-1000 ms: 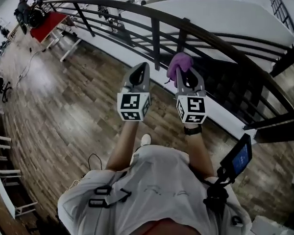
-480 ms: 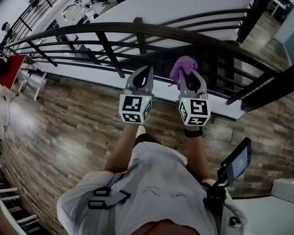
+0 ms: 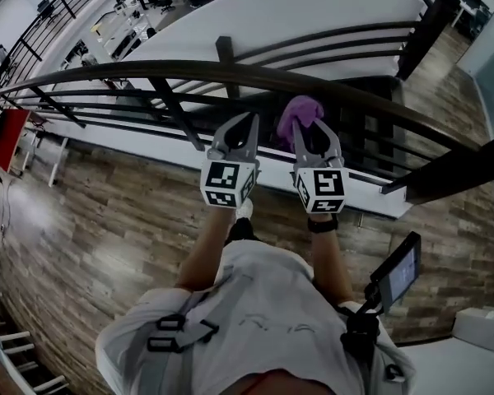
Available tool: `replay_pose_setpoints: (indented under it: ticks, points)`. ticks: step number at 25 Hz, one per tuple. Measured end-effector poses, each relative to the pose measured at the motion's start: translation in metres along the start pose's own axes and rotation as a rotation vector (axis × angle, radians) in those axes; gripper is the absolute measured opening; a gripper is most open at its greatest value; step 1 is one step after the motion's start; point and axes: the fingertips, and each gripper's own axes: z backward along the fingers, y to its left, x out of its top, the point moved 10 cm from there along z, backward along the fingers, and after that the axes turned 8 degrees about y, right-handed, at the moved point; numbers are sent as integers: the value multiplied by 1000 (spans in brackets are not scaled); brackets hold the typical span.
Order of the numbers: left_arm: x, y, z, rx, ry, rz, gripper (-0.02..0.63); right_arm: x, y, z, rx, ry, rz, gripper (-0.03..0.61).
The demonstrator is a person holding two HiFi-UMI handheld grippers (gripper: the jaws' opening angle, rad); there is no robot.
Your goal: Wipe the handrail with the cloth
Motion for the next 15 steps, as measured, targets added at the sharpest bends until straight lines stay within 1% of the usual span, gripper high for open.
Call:
replay_pose_setpoints:
  ticks: [3, 5, 7, 9, 12, 15]
  points:
    - [14, 52, -30, 16, -21, -10, 0, 19, 7, -63, 18, -8, 52, 72]
    - [20, 97, -50, 43, -35, -3, 0, 32, 18, -114, 57, -3, 90, 72]
    - [24, 140, -67, 60, -41, 14, 0, 43, 30, -164, 96, -28, 99, 71]
    - [26, 176, -80, 64, -34, 32, 0, 55, 40, -205, 116, -59, 102, 71]
    - [32, 218, -95, 90, -30, 52, 0, 69, 52, -252, 141, -98, 138, 67]
    - [30, 249, -106, 144, -29, 85, 0, 72, 62, -292, 219, -73, 209, 66]
